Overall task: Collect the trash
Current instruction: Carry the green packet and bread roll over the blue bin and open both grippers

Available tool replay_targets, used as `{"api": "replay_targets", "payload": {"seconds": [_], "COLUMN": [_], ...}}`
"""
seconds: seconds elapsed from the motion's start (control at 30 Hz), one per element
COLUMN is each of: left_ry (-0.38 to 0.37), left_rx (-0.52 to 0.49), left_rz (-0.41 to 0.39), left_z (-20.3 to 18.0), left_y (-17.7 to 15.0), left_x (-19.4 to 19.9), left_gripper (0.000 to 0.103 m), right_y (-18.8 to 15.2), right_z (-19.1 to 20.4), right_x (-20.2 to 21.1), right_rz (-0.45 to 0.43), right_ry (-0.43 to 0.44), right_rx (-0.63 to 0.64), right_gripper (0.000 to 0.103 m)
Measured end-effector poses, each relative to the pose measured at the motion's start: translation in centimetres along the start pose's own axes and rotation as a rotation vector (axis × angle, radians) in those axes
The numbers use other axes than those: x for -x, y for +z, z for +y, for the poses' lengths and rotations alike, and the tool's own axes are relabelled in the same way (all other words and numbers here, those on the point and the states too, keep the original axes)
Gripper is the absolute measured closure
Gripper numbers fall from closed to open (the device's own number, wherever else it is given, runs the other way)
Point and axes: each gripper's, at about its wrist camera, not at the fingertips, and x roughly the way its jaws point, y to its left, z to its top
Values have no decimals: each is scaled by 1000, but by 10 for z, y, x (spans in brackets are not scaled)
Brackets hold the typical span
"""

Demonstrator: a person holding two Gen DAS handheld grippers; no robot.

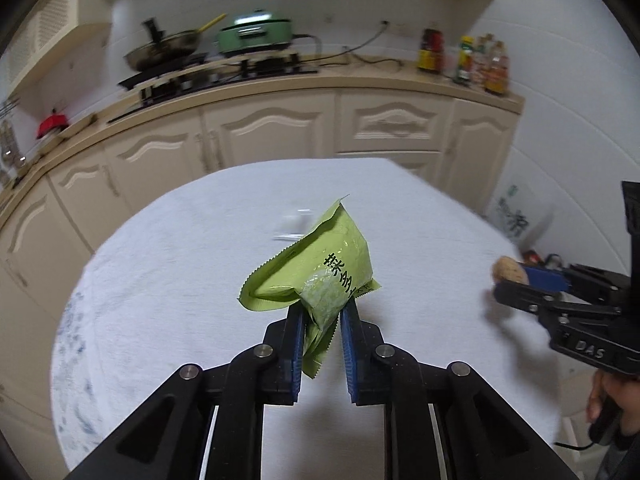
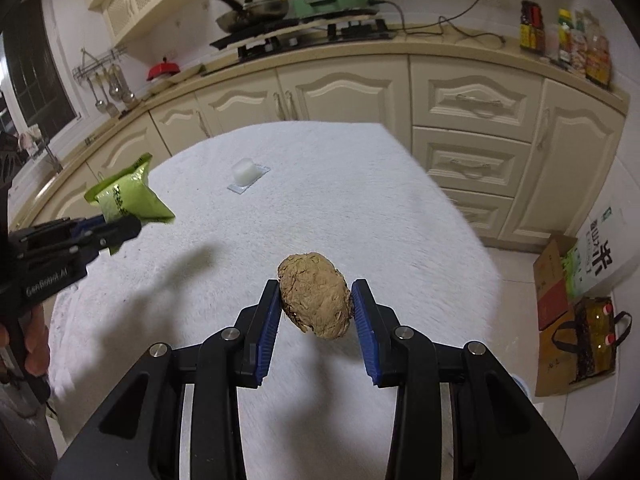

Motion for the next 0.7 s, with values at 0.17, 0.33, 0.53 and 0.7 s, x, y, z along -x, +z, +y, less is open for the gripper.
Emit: {"api": "replay_targets", "payload": {"seconds": [0.17, 0.33, 0.53, 0.7], "left_ry": [-92, -175, -234, -255], "left_rx": [-87, -195, -313, -375], "left_rz": [-1, 33, 115, 204], "left_z": [-76, -163, -263, -336], "left_y": [1, -3, -6, -8], "left_x": [14, 5, -38, -90], "left_gripper": [90, 90, 89, 90], "right_y": [-23, -55, -101, -140], "right_z": [-41, -100, -178, -237], "right_x": [47, 91, 122, 123], "right_rz": [-57, -95, -104, -79], "right_ry": [-32, -97, -171, -205], "right_rx": [-63, -144, -266, -364], "right_gripper": [66, 66, 66, 66]}}
